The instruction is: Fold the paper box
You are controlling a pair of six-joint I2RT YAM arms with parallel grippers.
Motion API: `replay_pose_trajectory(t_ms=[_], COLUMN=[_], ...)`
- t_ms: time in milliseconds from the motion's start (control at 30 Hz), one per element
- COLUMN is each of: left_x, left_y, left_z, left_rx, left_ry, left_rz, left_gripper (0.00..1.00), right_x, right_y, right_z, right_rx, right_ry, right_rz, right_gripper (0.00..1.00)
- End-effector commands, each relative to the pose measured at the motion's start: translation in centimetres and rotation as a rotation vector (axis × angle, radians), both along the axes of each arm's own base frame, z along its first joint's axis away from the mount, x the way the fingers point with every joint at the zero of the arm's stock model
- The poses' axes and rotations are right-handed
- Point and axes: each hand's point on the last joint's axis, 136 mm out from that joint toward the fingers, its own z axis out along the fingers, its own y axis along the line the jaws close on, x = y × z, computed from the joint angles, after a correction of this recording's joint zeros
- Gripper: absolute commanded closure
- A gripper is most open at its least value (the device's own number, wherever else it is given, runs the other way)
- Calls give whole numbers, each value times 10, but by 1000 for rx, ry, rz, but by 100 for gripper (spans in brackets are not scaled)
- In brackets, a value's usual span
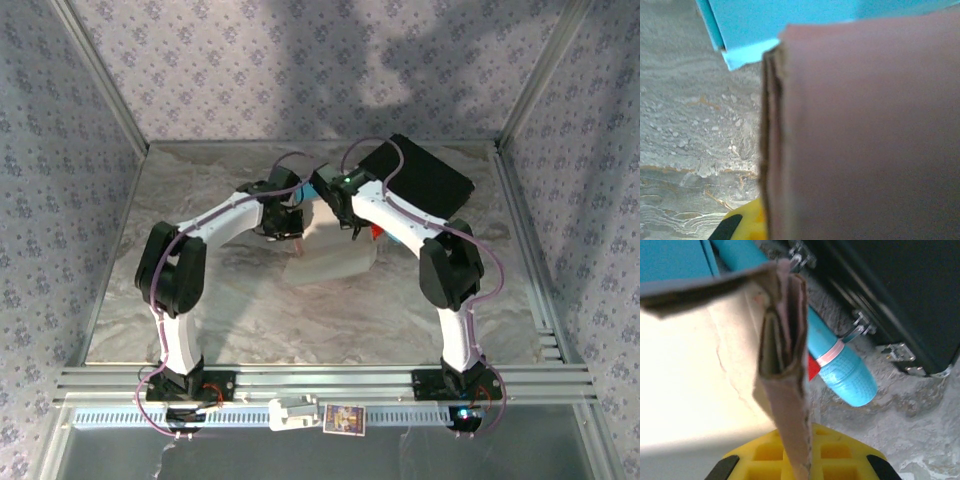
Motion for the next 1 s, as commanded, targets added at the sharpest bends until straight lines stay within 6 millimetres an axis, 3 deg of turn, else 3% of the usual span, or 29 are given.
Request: replay_pose_trajectory(t_ms=[0, 167, 533, 767, 967], left_x=[6, 10, 13, 17, 18], left_y=[-3, -3, 2, 2, 1], left_z=[10, 6, 2, 0, -5], left_rx=[-39, -92, -119, -166, -169], left_ry=[-81, -103, -114, -122, -109], left_rz=[3, -24, -25, -23, -22], left_gripper=[90, 78, 73, 73, 83], right_x=[-3, -3, -5, -5, -4], right_y=[5, 11, 11, 12, 14], right_z=[3, -8, -13, -16, -16], right_rx=[47, 61, 68, 75, 83], right_ry=[-8, 28, 42, 52, 56], right_rz=[11, 69, 80, 84, 86], right_gripper=[100, 100, 100, 100, 100])
